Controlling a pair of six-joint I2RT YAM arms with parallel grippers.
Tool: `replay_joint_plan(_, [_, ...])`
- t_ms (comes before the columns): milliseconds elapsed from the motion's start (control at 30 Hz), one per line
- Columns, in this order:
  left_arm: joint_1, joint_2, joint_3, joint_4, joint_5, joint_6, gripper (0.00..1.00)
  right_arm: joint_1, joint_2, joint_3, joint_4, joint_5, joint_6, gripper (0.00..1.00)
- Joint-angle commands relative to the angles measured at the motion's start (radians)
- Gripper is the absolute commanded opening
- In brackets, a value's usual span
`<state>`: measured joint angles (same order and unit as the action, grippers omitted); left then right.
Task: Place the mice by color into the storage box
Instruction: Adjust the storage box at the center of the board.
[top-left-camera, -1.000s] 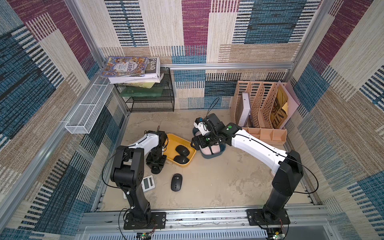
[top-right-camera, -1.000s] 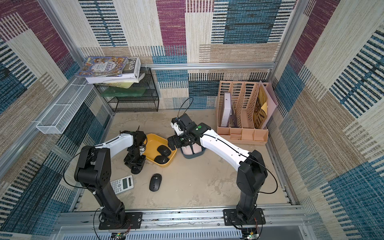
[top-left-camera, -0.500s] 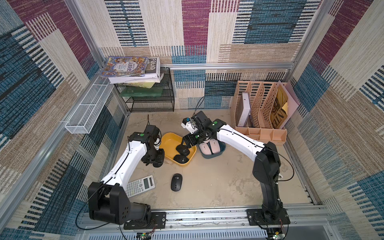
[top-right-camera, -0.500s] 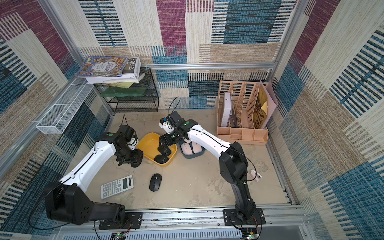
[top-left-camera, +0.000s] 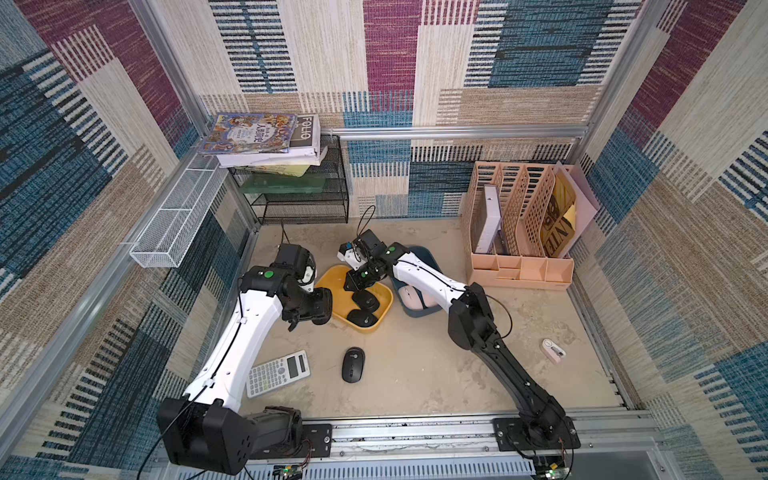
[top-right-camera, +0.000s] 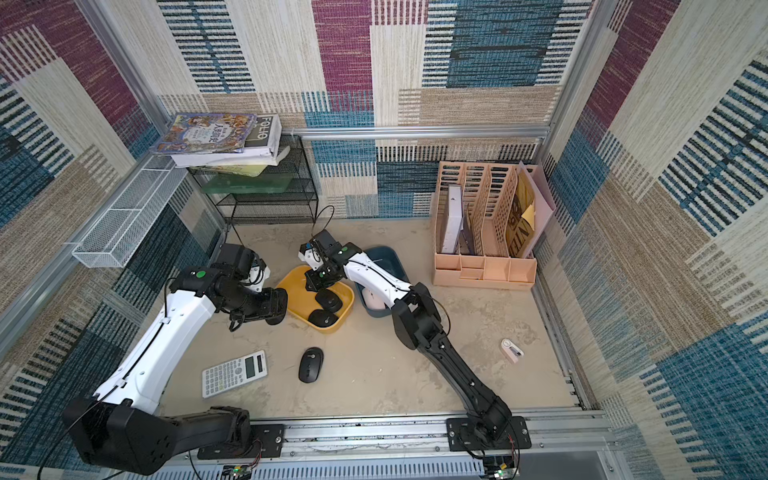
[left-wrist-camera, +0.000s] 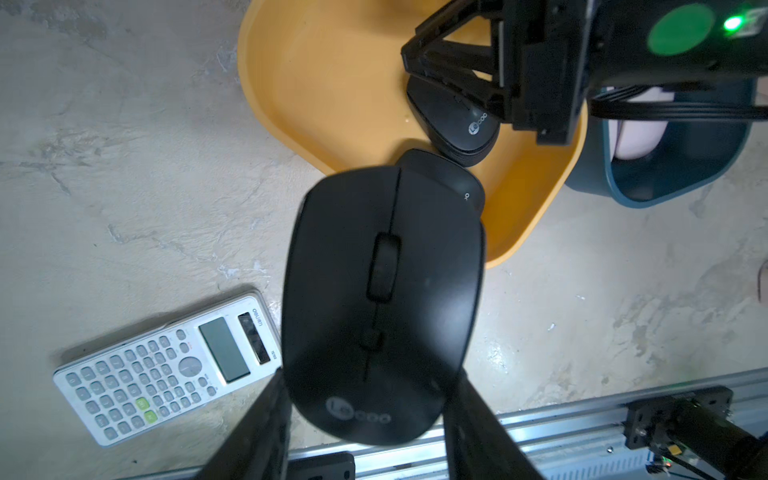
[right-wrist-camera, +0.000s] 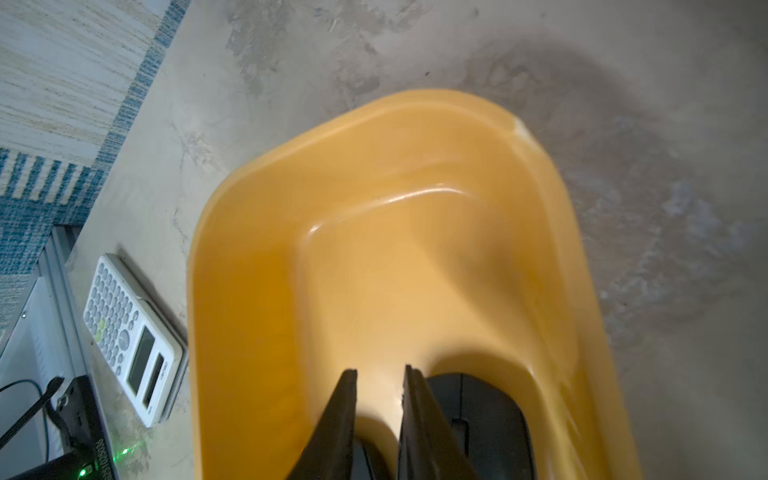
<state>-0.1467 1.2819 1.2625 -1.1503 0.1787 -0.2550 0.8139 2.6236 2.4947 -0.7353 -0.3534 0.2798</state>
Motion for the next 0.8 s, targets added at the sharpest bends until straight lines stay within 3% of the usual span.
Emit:
replay_joint_plan(0, [0.001, -0.013, 0.000, 0.012, 0.024, -0.010, 0.45, 0.003, 0.005, 0.009, 0.088, 0.094, 0.051, 0.25])
replay_joint_plan(200, [-0.001, -0.023, -0.025, 0.021, 0.044, -0.012, 0.45, -0.029, -0.007, -0.015, 0.021, 0.319, 0.193, 0.25])
replay_joint_plan(333, [-0.001, -0.025, -0.044, 0.036, 0.059, -0.010, 0.45, -0.055, -0.124, -0.227, 0.086, 0.387, 0.234, 0.24])
replay_joint_plan(433, [-0.001, -0.025, -0.060, 0.048, 0.067, -0.012, 0.45, -0.075, -0.209, -0.376, 0.153, 0.401, 0.252, 0.24])
replay_joint_plan(600, [-0.015, -0.027, -0.067, 0.059, 0.073, -0.014, 0.45, -0.082, -0.276, -0.469, 0.117, 0.441, 0.237, 0.23])
replay_joint_plan(767, [-0.055, -0.007, -0.030, 0.095, 0.079, -0.040, 0.45, -0.072, -0.378, -0.605, 0.195, 0.424, 0.252, 0.24])
